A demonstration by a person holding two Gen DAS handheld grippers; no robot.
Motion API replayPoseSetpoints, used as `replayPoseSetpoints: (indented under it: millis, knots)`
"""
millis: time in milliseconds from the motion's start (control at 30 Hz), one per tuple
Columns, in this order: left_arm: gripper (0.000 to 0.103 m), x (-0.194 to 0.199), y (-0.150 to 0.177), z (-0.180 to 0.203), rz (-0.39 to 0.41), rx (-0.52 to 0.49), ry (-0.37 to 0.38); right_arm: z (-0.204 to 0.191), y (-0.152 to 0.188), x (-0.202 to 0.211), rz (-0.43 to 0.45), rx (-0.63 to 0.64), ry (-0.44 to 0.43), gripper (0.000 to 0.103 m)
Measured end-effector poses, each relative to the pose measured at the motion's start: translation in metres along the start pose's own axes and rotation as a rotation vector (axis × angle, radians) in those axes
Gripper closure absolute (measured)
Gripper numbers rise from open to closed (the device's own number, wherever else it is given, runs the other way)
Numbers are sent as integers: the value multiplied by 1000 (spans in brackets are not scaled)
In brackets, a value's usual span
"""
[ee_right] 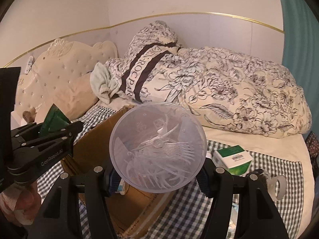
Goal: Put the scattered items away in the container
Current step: 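Open the left tool to drop the green packet while the right tool drops the container into the box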
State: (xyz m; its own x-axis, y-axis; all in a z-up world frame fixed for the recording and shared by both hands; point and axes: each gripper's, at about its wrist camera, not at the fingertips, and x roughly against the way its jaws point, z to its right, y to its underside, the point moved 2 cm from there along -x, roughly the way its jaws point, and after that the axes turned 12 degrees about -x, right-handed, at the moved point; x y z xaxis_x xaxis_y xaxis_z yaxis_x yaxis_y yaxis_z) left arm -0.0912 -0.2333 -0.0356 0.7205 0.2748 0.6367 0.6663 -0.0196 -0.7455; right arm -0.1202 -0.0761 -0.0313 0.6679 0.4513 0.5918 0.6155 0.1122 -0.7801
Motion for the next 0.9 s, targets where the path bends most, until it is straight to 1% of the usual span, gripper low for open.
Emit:
replayPoseSetpoints:
  millis: [100, 200, 433, 533, 733, 833, 867, 900]
  knots:
    - [70, -15, 4, -3, -39, 4, -3, -4, 3, -14, -22, 5, -3, 41]
    - [70, -33, 10, -5, -84, 15, 18, -8, 5, -29, -48, 13, -3, 41]
    - [70, -59, 21, -5, -137, 11, 43, -17, 14, -59, -102, 39, -7, 41]
    - [70, -67, 21, -3, -147, 11, 54, -19, 18, -69, -121, 50, -5, 41]
    - [70, -76, 21, -2, -163, 12, 51, -20, 21, -81, -139, 59, 10, 41]
    - [67, -77, 21, -3, -169, 7, 40, -17, 22, -82, -141, 54, 21, 41]
    - [62, -77, 21, -3, -170, 5, 37, -15, 22, -82, -141, 50, 23, 40]
    - [59, -77, 21, -3, -166, 5, 40, -14, 22, -82, -139, 46, 24, 33]
